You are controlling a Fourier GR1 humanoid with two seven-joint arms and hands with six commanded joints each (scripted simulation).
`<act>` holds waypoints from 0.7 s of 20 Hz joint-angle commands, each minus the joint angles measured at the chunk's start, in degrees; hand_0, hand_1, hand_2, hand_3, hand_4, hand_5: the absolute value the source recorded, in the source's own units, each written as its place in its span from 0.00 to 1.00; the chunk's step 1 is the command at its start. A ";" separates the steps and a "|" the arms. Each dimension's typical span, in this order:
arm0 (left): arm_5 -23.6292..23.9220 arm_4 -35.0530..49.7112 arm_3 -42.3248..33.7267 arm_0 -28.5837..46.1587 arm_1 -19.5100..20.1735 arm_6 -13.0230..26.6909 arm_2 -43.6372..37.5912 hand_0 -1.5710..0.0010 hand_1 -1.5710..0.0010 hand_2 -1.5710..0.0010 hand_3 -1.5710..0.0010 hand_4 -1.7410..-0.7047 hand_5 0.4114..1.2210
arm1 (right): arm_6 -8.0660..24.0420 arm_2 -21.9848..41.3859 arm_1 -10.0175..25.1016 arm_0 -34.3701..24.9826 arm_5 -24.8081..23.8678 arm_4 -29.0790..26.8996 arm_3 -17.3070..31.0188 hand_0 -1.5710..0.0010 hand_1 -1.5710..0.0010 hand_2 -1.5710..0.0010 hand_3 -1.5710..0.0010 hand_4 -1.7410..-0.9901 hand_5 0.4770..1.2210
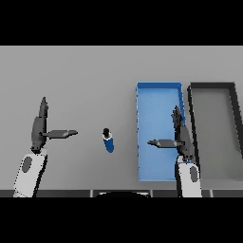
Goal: Pick up the blue pipe and place it into the blue bin.
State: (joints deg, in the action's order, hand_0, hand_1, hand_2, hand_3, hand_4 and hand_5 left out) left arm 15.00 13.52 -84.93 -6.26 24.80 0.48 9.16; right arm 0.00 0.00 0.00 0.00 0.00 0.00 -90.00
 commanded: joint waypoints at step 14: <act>-20.83 2.30 -2.71 3.12 12.59 -6.81 3.89 1.00 1.00 1.00 1.00 0.64 0.23 | -3.15 7.09 6.07 7.44 2.52 10.00 -8.26 1.00 1.00 1.00 1.00 0.73 0.18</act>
State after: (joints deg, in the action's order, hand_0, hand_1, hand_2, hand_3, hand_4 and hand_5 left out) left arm -5.85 15.81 -87.64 -3.12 37.40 -6.29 13.06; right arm -3.09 7.09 6.08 7.43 2.51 10.00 -98.26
